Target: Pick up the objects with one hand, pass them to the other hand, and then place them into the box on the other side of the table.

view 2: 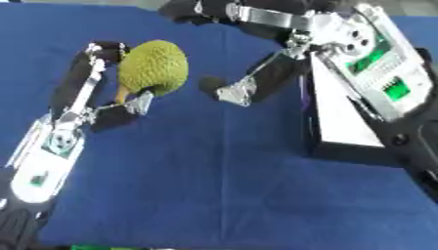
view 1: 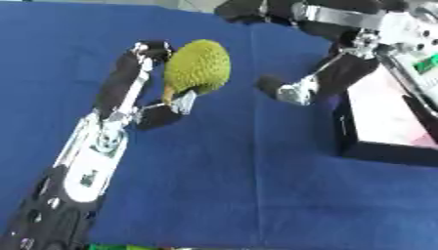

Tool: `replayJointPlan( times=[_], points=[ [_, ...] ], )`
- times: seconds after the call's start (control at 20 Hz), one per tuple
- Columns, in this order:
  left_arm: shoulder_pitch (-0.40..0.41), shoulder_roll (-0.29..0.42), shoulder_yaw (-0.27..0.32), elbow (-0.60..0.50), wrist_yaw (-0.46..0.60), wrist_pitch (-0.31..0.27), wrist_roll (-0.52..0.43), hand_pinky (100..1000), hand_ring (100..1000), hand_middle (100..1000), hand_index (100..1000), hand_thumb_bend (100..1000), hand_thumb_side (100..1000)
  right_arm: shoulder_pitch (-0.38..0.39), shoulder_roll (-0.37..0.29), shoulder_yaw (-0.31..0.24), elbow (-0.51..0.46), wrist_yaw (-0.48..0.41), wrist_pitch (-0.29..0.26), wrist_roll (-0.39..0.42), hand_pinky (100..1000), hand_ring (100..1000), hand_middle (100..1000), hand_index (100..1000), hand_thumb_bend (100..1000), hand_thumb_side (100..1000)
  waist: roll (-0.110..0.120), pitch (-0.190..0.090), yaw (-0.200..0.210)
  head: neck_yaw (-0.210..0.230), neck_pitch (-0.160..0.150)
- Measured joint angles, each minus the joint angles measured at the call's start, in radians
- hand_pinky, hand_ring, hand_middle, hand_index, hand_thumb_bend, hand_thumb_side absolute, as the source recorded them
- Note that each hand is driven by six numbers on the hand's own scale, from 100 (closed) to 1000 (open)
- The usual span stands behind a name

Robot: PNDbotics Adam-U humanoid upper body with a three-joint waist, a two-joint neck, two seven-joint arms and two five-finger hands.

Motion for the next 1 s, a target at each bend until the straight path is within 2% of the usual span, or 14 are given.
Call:
replayJointPlan(
  times=[0.35,0.8,0.95,1.0],
  points=[
    [-0.014,-0.021,-0.023,0.0,-0.018,-0.034,0.011,773,509,401,544,100,229,-0.016,0.039,0.027,0.081,0.069,-0.013,0.016,1000,1000,1000,1000,150,106,-0.006,0.007,0.022,-0.021,-0.001],
    [-0.031,-0.035,-0.038,-0.005,-0.004,-0.059,0.028,774,508,400,542,100,237,-0.023,0.076,0.054,0.154,0.143,-0.05,0.061,1000,1000,1000,1000,181,120,-0.013,0.012,0.042,-0.034,-0.001],
    [-0.035,-0.036,-0.044,-0.009,0.004,-0.07,0.028,774,508,399,541,100,236,-0.027,0.085,0.06,0.171,0.164,-0.064,0.069,1000,1000,1000,1000,124,100,-0.017,0.012,0.047,-0.038,-0.001],
    [-0.035,-0.036,-0.045,-0.009,0.007,-0.073,0.028,774,508,399,541,100,238,-0.027,0.086,0.062,0.176,0.166,-0.065,0.069,1000,1000,968,1000,100,100,-0.018,0.012,0.047,-0.039,-0.001]
  ],
)
